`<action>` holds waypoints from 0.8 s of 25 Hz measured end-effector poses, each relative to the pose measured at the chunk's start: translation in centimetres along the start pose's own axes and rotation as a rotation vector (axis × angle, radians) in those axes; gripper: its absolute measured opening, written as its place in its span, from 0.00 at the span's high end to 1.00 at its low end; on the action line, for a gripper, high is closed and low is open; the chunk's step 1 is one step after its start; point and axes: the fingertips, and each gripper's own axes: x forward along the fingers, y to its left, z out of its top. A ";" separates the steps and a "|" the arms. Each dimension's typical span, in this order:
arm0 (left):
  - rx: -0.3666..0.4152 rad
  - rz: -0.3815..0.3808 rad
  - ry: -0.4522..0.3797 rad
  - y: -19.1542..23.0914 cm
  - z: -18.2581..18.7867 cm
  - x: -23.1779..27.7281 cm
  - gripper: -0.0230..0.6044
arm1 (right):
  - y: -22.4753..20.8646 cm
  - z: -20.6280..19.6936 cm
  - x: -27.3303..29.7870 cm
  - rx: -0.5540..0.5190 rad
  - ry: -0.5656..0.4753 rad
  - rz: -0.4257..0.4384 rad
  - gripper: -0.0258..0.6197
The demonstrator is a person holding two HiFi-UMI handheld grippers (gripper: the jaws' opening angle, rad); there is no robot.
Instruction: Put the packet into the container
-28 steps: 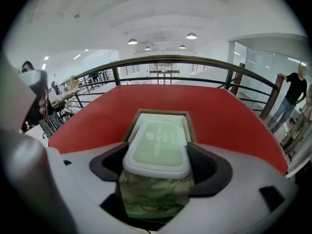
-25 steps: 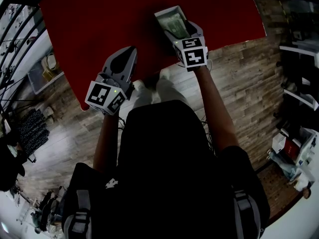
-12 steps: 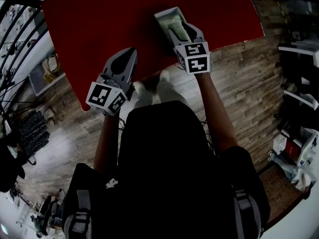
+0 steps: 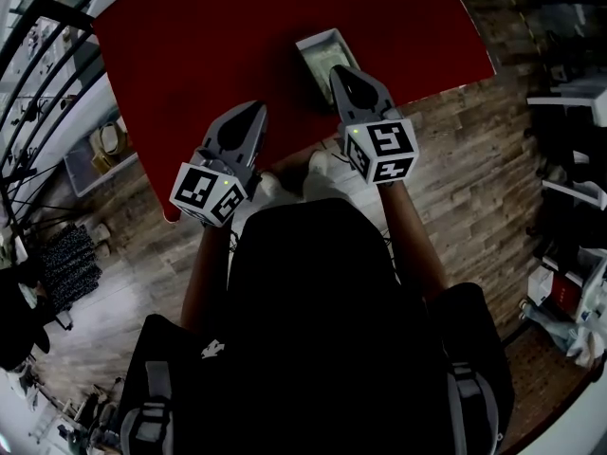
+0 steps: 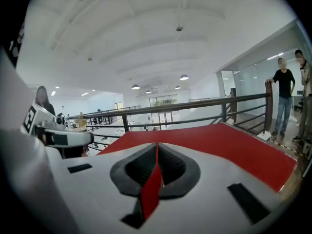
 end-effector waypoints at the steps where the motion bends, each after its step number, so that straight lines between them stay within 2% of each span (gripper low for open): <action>1: 0.001 -0.002 0.001 -0.2 0.1 -0.1 0.95 | 0.4 0.4 -0.4 -0.002 -0.016 0.009 0.92; 7: 0.024 -0.037 -0.021 -1.5 0.8 -0.7 0.95 | 3.2 2.1 -2.6 -0.026 -0.095 0.084 0.93; 12: 0.046 -0.060 -0.027 -2.4 1.4 -0.8 0.95 | 5.1 3.7 -4.2 -0.041 -0.205 0.121 0.93; 20: 0.053 -0.076 -0.037 -2.6 1.6 -1.2 0.95 | 6.6 3.6 -5.0 -0.044 -0.219 0.134 0.93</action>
